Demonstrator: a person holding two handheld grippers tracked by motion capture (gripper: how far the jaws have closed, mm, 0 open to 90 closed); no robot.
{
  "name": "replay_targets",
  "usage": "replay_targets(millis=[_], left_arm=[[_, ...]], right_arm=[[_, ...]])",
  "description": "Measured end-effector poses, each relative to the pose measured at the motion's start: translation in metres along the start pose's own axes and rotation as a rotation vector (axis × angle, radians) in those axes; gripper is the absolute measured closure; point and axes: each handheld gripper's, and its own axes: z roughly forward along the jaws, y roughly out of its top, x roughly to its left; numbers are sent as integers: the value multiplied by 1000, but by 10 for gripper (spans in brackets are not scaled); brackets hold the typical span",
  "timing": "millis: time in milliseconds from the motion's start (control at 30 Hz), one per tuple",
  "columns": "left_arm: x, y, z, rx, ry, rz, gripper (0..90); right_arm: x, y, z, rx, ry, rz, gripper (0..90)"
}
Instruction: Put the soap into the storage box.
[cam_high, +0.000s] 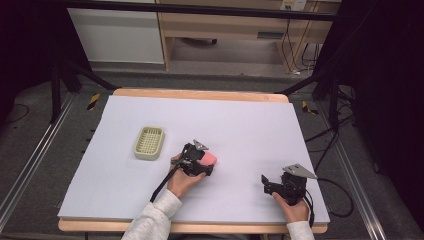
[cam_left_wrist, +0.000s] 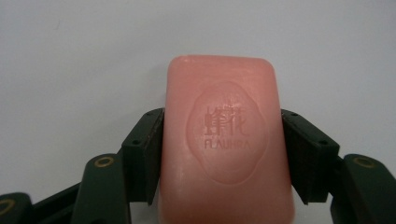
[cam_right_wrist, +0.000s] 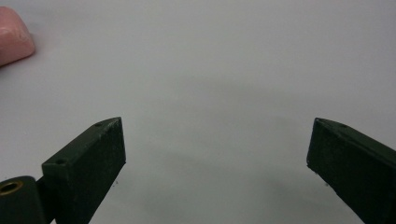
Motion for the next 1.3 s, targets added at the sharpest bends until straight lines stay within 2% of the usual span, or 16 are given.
replay_targets(millis=[467, 1300], left_arm=[[0, 0, -5, 9, -17, 15, 373], [7, 5, -50, -50, -34, 43, 374]], right_arm=[[0, 0, 0, -1, 1, 2, 47], [0, 0, 0, -1, 0, 1, 47]])
